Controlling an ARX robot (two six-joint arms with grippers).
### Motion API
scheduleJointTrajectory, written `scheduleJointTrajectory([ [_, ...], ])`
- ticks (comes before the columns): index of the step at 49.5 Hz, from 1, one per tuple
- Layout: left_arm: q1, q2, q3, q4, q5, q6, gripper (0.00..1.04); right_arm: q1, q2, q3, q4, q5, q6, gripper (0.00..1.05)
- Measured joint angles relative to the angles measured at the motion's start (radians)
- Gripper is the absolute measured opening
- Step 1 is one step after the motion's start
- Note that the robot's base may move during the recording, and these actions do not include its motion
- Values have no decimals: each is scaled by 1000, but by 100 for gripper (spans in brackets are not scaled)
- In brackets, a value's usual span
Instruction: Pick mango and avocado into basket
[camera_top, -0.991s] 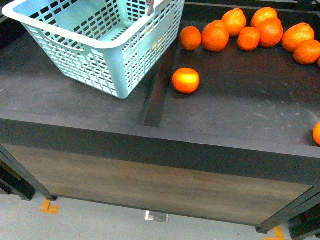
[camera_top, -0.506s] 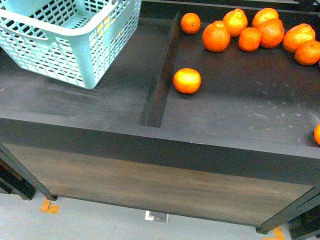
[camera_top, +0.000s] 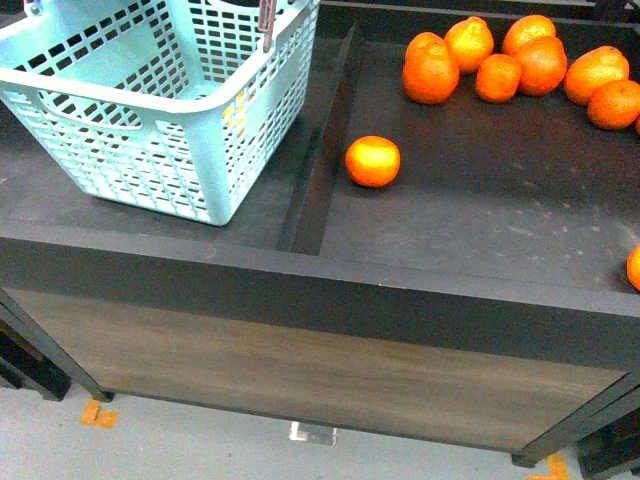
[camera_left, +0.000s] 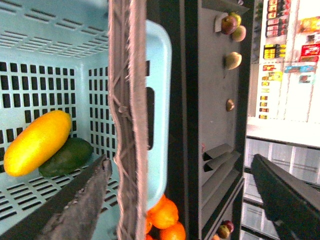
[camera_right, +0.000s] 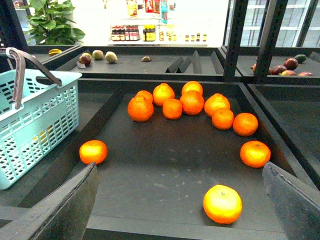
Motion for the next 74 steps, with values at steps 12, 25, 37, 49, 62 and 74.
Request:
scheduleJointTrajectory([
  [12,53,-504,-620,174,-11,63,97,0,0,0,0,0,0,97],
  [25,114,-908,-1073,319,-2,339,97,0,0,0,0,0,0,97],
  [37,125,-1141,-1637,1015,296,1281,51,0,0,0,0,0,0,97],
  [49,128,-1322,-1988,1175,295,1466,2,0,0,0,0,0,0,97],
  [62,128,-1500,-2230,1229,294,1481,3,0,0,0,0,0,0,97],
  [74,128,-1684,-2366,1188,295,1485,3,0,0,0,0,0,0,97],
])
